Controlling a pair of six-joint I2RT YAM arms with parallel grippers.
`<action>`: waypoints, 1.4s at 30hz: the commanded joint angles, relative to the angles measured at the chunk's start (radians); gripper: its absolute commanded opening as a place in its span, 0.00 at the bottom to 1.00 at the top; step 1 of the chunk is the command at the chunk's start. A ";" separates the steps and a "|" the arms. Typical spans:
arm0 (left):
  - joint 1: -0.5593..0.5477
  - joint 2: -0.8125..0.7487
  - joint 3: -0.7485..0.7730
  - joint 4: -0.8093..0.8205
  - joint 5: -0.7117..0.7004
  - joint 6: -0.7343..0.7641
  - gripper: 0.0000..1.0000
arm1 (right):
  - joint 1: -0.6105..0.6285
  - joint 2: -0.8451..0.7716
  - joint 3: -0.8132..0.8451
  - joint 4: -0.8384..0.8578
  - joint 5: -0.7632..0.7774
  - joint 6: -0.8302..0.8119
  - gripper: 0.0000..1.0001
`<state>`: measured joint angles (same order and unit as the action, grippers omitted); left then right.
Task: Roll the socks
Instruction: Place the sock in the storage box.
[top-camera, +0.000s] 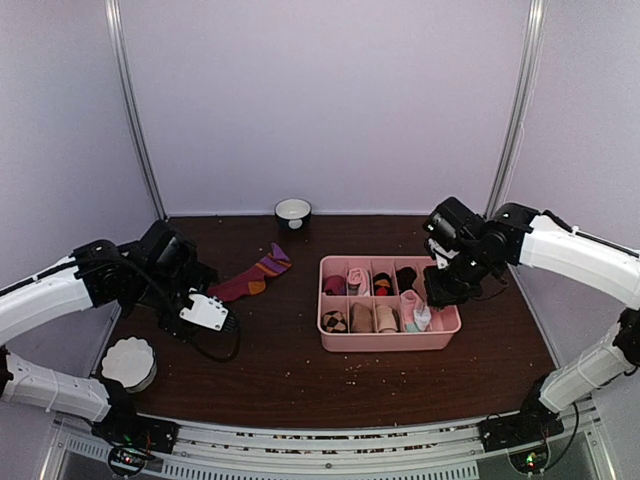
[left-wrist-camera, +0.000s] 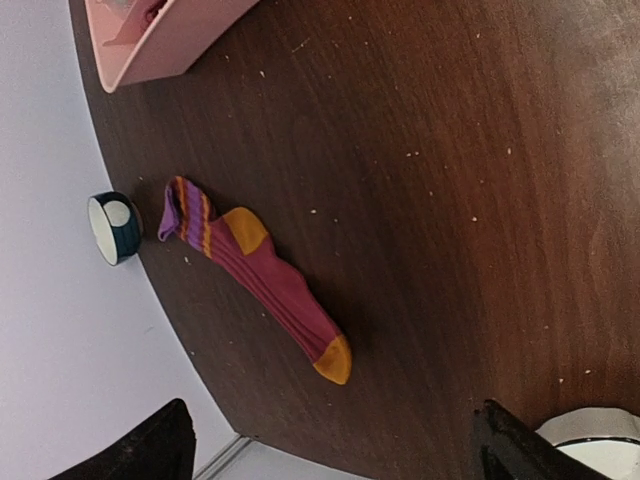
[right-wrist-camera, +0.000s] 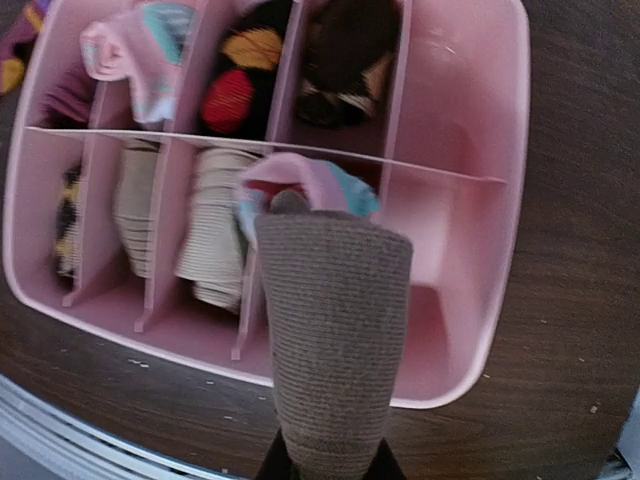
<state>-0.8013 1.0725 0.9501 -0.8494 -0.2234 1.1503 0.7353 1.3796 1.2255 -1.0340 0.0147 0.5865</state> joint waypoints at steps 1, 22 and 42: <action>0.025 0.027 0.042 -0.057 0.047 -0.118 0.98 | -0.051 0.075 0.027 -0.159 0.140 -0.071 0.00; 0.025 -0.068 -0.070 0.010 0.045 -0.100 0.98 | -0.221 0.424 0.312 -0.194 0.139 -0.254 0.00; 0.025 -0.089 -0.088 0.016 0.068 -0.080 0.98 | -0.283 0.646 0.493 -0.237 0.123 -0.316 0.08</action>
<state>-0.7803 0.9928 0.8684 -0.8635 -0.1772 1.0641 0.4652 1.9991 1.6684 -1.2499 0.1310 0.2897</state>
